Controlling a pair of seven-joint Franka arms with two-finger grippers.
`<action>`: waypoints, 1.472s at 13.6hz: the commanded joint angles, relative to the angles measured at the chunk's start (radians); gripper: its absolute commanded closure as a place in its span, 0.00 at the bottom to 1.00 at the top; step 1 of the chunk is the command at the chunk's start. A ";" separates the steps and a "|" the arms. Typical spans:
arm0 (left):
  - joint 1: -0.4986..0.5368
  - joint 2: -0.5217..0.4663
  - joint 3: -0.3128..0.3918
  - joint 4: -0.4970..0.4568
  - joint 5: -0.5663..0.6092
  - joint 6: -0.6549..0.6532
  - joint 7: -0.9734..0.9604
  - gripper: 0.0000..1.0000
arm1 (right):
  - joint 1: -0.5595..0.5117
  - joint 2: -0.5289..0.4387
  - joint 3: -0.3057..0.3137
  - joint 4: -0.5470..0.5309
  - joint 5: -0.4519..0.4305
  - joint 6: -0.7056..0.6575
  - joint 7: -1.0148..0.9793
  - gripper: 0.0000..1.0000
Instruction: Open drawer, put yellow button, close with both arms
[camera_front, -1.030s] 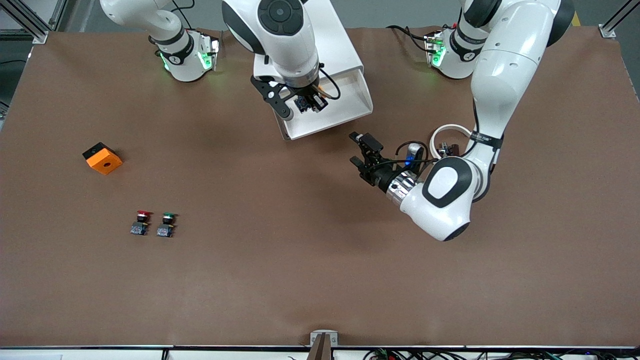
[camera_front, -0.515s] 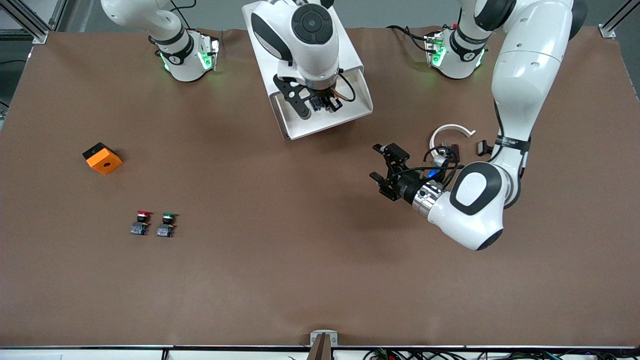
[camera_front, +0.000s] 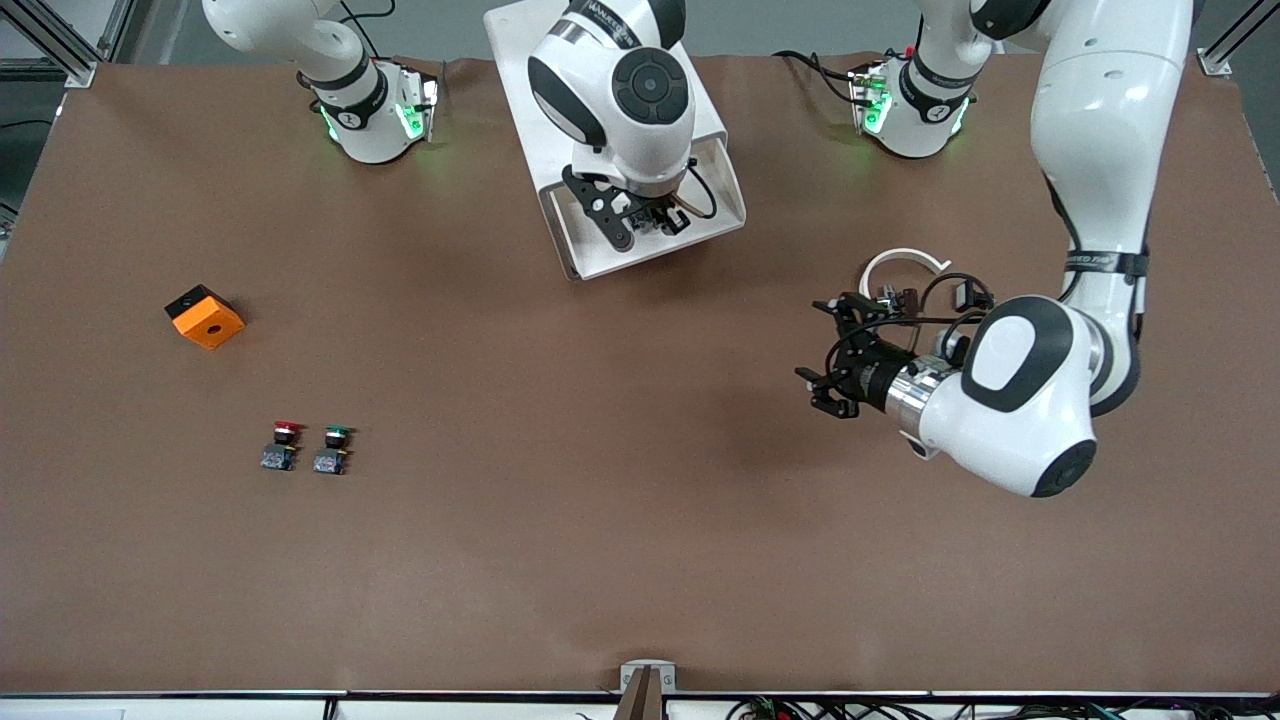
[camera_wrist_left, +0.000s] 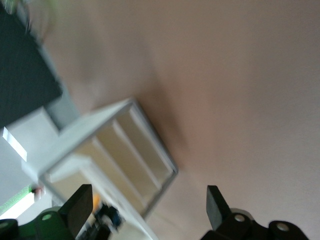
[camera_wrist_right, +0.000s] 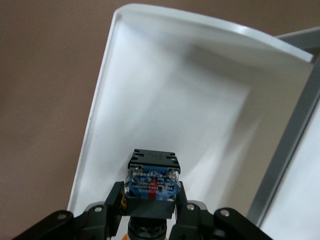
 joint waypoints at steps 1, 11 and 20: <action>-0.005 -0.070 0.016 -0.016 0.105 -0.003 0.128 0.00 | 0.018 0.006 -0.014 0.007 0.018 0.001 0.006 0.83; -0.063 -0.185 -0.095 -0.042 0.412 0.053 0.698 0.00 | -0.002 -0.038 -0.014 0.043 0.023 -0.065 -0.039 0.00; -0.070 -0.326 -0.286 -0.415 0.524 0.484 0.686 0.00 | -0.146 -0.194 -0.022 0.177 0.020 -0.378 -0.428 0.00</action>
